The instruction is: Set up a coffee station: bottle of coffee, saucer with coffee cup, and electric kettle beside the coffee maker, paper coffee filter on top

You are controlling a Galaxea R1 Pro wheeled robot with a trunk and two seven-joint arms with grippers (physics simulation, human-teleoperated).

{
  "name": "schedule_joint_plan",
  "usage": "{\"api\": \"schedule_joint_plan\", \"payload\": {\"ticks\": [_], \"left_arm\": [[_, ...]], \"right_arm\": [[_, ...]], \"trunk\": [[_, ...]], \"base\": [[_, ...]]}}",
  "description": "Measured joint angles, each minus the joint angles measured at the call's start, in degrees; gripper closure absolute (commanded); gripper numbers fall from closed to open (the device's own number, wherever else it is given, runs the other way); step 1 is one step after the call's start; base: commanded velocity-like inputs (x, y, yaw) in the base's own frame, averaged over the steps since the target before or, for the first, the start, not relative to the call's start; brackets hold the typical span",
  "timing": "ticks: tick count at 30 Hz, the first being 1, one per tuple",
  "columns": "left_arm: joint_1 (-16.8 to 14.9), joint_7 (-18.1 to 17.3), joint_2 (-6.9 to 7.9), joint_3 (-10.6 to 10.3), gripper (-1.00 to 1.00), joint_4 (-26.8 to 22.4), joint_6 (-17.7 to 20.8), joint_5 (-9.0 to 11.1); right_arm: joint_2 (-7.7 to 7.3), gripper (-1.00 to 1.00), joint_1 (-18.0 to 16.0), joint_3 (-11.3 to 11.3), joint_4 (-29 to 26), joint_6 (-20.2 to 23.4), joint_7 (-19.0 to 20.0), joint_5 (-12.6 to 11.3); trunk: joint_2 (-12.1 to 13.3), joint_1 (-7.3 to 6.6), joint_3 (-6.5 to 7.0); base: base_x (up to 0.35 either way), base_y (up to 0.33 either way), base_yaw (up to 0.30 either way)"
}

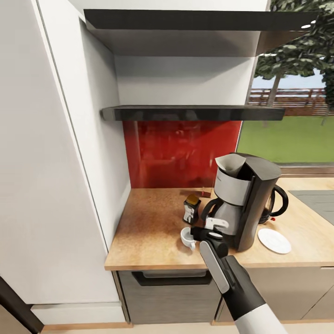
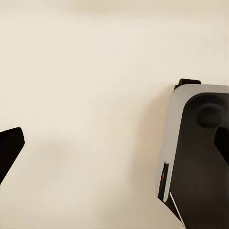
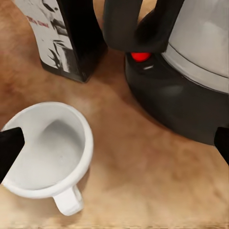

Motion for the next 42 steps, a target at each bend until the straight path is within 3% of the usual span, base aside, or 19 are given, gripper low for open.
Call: {"api": "schedule_joint_plan", "payload": {"ticks": [22,42], "left_arm": [[0.01,0.0,-0.02,0.0,-1.0,0.0,-0.01,0.0],[0.01,0.0,0.0,0.0,-1.0,0.0,0.02,0.0]], "right_arm": [[0.04,-1.0,0.0,-0.02,6.16,-0.04,0.03,-0.03],[0.6,-1.0,0.0,-0.01,7.12,-0.05,0.03,-0.02]], "trunk": [[0.0,0.0,0.0],[-0.01,0.0,0.0]], "base": [[0.034,0.0,0.0],[0.024,0.017,0.0]]}}
